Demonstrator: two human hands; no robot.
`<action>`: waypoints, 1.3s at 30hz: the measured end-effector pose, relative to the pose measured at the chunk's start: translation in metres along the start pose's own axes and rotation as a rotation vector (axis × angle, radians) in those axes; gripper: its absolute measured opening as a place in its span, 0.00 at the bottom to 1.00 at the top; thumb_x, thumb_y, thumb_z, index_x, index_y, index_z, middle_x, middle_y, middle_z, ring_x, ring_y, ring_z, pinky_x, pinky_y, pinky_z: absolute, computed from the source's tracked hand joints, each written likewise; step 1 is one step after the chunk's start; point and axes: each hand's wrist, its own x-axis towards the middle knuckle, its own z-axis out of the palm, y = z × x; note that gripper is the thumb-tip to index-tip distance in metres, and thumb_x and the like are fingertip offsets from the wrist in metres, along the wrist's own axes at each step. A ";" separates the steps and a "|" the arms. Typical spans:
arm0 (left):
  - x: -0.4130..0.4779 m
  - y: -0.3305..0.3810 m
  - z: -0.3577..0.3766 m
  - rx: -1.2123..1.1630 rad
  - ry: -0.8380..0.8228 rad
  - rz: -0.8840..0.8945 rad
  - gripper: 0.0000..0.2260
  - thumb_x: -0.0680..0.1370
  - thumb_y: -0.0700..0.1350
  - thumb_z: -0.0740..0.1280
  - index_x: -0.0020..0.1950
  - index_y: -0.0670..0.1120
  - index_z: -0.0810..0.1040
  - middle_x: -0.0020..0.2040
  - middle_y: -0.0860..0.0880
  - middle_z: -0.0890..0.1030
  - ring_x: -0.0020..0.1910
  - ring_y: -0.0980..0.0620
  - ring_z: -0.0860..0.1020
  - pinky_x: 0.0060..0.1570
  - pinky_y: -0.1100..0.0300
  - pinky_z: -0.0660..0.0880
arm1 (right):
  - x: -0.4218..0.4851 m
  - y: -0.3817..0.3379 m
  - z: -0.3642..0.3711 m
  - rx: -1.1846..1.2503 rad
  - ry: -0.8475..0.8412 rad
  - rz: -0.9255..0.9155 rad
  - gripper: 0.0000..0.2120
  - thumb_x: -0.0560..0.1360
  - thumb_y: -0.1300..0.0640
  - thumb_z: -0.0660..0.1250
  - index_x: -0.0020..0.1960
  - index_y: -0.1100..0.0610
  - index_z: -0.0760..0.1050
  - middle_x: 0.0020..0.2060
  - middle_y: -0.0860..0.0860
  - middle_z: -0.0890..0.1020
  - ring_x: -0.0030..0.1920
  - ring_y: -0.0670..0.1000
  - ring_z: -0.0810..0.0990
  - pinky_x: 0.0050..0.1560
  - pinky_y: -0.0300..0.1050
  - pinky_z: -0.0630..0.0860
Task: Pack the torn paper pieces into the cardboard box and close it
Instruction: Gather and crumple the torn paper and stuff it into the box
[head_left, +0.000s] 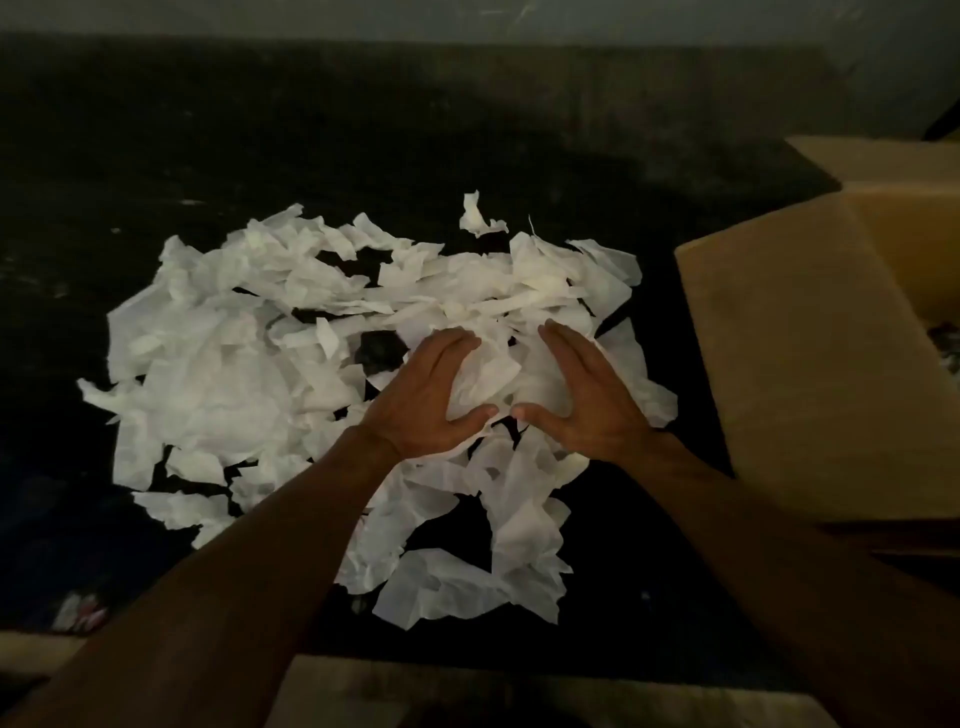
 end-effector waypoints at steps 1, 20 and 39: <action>0.001 -0.003 0.003 0.003 -0.016 0.010 0.36 0.73 0.63 0.65 0.71 0.39 0.66 0.70 0.40 0.68 0.70 0.45 0.65 0.72 0.56 0.57 | 0.000 0.004 0.003 0.001 -0.013 -0.004 0.48 0.68 0.30 0.63 0.76 0.58 0.56 0.75 0.56 0.61 0.75 0.55 0.59 0.73 0.55 0.60; 0.003 -0.028 0.043 -0.005 0.057 -0.068 0.47 0.68 0.65 0.72 0.77 0.44 0.55 0.58 0.50 0.80 0.62 0.51 0.72 0.72 0.62 0.50 | 0.007 0.027 0.039 0.311 -0.013 0.171 0.54 0.62 0.34 0.74 0.78 0.50 0.50 0.64 0.46 0.75 0.67 0.46 0.72 0.68 0.50 0.68; 0.015 -0.024 0.039 -0.437 0.253 -0.193 0.17 0.69 0.46 0.74 0.56 0.41 0.82 0.49 0.46 0.82 0.47 0.55 0.78 0.51 0.57 0.77 | 0.011 0.007 0.034 0.459 0.328 0.398 0.12 0.67 0.59 0.77 0.50 0.59 0.83 0.44 0.46 0.82 0.44 0.33 0.79 0.47 0.26 0.72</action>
